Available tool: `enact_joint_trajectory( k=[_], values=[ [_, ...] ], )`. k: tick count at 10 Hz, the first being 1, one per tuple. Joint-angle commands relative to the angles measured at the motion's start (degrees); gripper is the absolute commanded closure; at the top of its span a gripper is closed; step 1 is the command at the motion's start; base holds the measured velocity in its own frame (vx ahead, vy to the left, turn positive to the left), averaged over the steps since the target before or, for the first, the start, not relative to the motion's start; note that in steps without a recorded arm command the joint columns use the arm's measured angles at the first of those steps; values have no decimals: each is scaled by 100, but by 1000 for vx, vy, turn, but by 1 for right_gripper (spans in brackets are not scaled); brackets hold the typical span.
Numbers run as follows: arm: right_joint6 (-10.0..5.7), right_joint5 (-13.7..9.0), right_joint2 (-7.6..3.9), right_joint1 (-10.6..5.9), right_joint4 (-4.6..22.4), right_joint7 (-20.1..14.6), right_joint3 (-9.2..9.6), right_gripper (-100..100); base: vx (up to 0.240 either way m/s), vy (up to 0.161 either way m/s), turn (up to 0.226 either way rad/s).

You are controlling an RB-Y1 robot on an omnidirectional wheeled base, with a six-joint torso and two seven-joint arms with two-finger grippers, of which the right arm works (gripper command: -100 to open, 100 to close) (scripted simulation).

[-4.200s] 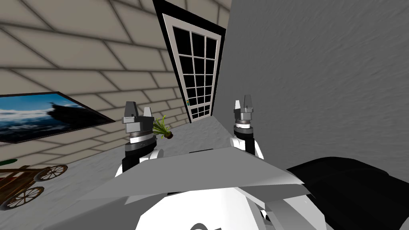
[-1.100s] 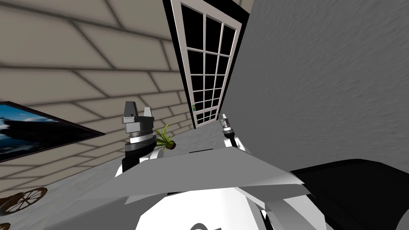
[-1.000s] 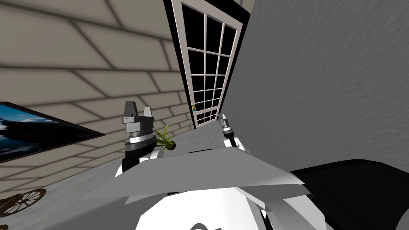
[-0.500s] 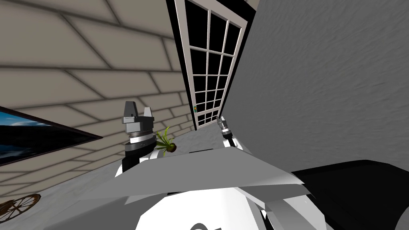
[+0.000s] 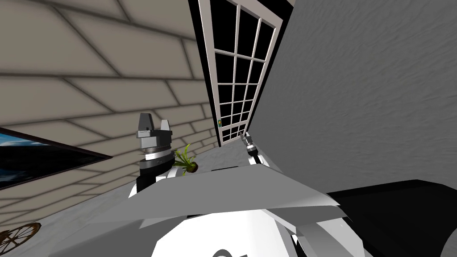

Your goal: Pull the door open

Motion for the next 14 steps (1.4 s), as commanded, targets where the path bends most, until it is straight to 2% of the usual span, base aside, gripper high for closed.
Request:
enact_joint_trajectory(
  k=[1,7,8,14],
  values=[
    [-74,49,-9,-82,265,174,-6,-100,87,64,2],
    [-274,237,-26,-343,1121,748,-5,-100,102,60,1],
    [-338,297,-30,-426,1395,932,-4,-100,113,78,0],
    [-515,464,-38,-659,2160,1445,-3,-100,114,62,-1]
  ],
)
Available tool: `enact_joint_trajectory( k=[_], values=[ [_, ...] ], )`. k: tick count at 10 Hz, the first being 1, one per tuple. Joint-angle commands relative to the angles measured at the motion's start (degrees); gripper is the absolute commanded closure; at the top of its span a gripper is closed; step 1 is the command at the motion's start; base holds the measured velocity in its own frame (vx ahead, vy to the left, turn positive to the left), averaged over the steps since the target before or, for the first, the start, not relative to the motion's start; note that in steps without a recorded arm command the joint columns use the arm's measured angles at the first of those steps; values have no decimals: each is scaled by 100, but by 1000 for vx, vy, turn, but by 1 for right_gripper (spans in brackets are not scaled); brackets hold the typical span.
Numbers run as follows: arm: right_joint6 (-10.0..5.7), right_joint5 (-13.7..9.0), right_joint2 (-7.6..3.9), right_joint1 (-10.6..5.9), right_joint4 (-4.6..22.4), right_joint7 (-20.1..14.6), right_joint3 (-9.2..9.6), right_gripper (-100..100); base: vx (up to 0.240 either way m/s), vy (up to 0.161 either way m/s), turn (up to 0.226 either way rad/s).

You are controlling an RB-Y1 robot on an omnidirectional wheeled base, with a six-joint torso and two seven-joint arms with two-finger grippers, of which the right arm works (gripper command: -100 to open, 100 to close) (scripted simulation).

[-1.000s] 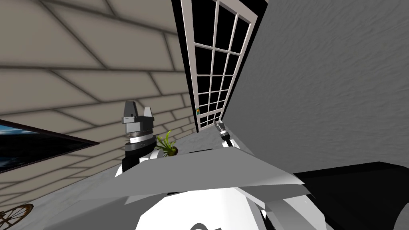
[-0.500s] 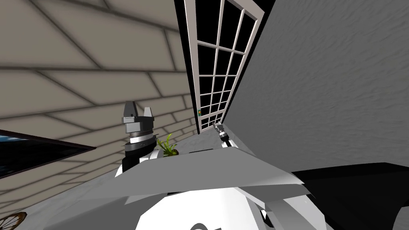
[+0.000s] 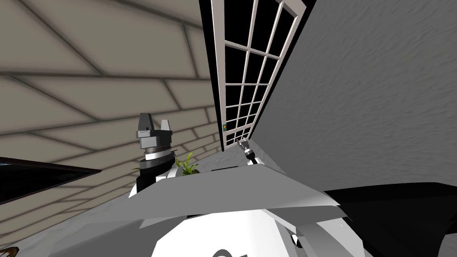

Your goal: Pull the door open

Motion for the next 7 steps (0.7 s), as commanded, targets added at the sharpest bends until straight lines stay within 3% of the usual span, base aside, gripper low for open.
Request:
enact_joint_trajectory(
  k=[1,7],
  values=[
    [-36,46,-2,-69,197,143,2,-100,93,51,-1],
    [-204,205,-4,-290,922,629,3,-100,109,45,-3]
  ],
)
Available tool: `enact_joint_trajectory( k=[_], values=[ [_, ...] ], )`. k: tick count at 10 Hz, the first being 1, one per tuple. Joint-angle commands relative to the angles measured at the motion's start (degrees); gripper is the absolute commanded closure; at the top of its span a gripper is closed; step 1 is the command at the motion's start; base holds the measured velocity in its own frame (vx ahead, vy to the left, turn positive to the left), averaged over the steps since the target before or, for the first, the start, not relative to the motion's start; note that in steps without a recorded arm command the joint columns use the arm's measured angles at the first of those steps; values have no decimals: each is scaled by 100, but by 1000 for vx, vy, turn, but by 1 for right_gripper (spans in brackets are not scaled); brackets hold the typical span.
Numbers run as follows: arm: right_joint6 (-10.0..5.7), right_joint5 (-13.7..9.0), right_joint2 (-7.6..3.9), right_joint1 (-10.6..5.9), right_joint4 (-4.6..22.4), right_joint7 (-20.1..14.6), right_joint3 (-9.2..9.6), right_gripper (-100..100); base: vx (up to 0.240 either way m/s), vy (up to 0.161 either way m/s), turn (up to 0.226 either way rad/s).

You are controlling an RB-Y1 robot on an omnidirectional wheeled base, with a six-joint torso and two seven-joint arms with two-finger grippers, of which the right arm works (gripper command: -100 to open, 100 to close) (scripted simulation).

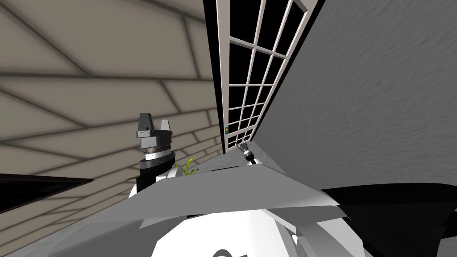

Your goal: Pull the door open

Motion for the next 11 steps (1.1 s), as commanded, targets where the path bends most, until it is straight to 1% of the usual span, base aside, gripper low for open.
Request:
enact_joint_trajectory(
  k=[1,2,8,9,10,11],
  values=[
    [-35,67,4,-66,226,189,10,-100,174,66,-7],
    [-75,104,4,-118,396,302,10,-100,189,64,-8],
    [-199,222,7,-281,934,663,11,-100,135,68,-3],
    [-170,211,5,-248,840,607,15,-100,56,39,-4],
    [-146,148,-17,-233,834,649,42,-100,-42,-113,109],
    [-127,102,-32,-220,826,671,59,-100,-78,-201,144]
  ],
)
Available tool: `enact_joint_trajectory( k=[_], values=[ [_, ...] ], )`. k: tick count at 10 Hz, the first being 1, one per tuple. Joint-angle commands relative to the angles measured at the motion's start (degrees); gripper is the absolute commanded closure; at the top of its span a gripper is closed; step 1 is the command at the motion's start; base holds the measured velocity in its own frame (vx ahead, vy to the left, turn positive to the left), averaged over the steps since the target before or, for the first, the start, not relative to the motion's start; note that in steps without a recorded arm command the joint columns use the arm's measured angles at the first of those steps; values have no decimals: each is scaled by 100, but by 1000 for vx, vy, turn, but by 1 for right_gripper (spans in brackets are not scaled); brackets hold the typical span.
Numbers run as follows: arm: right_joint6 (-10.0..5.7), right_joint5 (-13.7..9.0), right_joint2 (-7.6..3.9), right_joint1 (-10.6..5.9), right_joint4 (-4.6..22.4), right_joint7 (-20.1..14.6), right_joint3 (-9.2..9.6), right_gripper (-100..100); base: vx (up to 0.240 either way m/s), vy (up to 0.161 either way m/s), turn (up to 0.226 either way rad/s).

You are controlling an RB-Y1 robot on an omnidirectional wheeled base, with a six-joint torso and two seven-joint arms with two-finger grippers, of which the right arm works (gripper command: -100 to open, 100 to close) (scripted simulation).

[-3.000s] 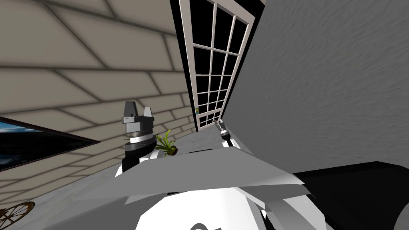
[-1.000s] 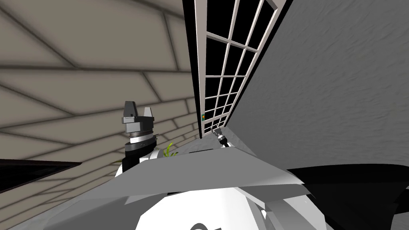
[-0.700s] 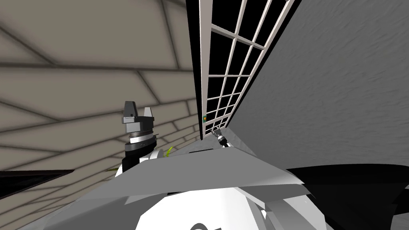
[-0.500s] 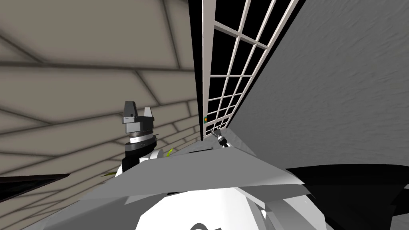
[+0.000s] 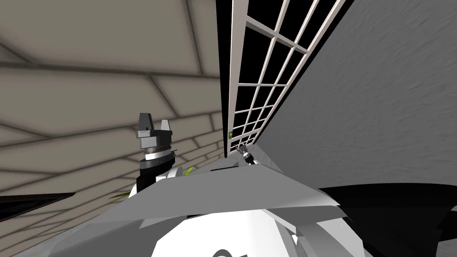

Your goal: Pull the door open

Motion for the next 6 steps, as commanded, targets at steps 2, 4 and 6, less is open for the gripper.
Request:
enact_joint_trajectory(
  k=[2,4,6],
  values=[
    [87,-254,-71,57,10,130,83,-100,-82,-169,264],
    [165,-462,-88,113,-10,246,152,-100,-29,-37,127],
    [199,-583,-71,133,-33,330,190,-100,118,91,20]
  ],
)
